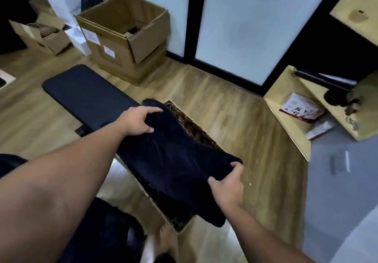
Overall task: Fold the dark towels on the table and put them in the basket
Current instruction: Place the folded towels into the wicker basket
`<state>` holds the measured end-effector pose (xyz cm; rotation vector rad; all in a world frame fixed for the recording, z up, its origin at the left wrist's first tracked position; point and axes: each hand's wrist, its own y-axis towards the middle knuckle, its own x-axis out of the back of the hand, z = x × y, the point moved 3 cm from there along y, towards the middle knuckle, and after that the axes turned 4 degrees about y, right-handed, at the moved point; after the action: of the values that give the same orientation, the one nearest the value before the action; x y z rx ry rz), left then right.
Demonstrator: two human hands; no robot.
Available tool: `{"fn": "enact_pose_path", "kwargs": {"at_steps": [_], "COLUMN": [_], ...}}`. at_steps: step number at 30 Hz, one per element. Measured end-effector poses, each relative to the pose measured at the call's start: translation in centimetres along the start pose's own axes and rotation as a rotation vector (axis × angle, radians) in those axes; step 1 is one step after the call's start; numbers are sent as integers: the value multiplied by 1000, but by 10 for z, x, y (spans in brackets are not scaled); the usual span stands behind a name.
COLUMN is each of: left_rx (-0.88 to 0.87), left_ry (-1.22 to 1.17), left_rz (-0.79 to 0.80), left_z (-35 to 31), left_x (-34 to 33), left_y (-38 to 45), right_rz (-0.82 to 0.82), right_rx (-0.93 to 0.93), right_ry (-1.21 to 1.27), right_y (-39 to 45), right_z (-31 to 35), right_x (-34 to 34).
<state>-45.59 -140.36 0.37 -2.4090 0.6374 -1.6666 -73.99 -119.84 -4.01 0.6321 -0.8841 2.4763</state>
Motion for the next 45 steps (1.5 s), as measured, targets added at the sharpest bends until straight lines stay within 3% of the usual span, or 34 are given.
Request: {"fn": "enact_pose_path", "kwargs": {"at_steps": [7,12,15,18,20,23,25,28,33,38,41,45], "left_rx": [-98,-131,-112,-34,-15,127,180,163,165,194,296,445], "left_ry": [102,264,472,771,712,462,298,172,173,-8,-100,-163], "left_rz": [118,169,157,33,-33,166,364,457,434,342,261,149], "left_z": [27,37,37,33,29,44,60,76,82,77,63,39], "left_x": [-50,-103,-137,-164,-174,-194,-206,-223,-235,-191,-165,-137], "left_y": [90,129,128,110,96,95,106,120,122,96,51,-21], "right_rz": [-155,-123,29,142,289,538,593,600,638,746,759,895], "right_rx": [-163,-316,-382,-149,3,-88,-129,-125,-167,-131,35,239], "right_ry": [17,-82,-329,-778,-953,-1024,-1038,-1046,-1123,-1071,-1003,-881], "right_y": [46,67,70,72,76,91,103,119,136,133,120,87], "right_z": [6,-22,-37,-26,-24,-42,-57,-75,-85,-76,-55,-18], "right_x": [-84,-117,-132,-134,-139,-151,-161,-174,-187,-170,-154,-130]}}
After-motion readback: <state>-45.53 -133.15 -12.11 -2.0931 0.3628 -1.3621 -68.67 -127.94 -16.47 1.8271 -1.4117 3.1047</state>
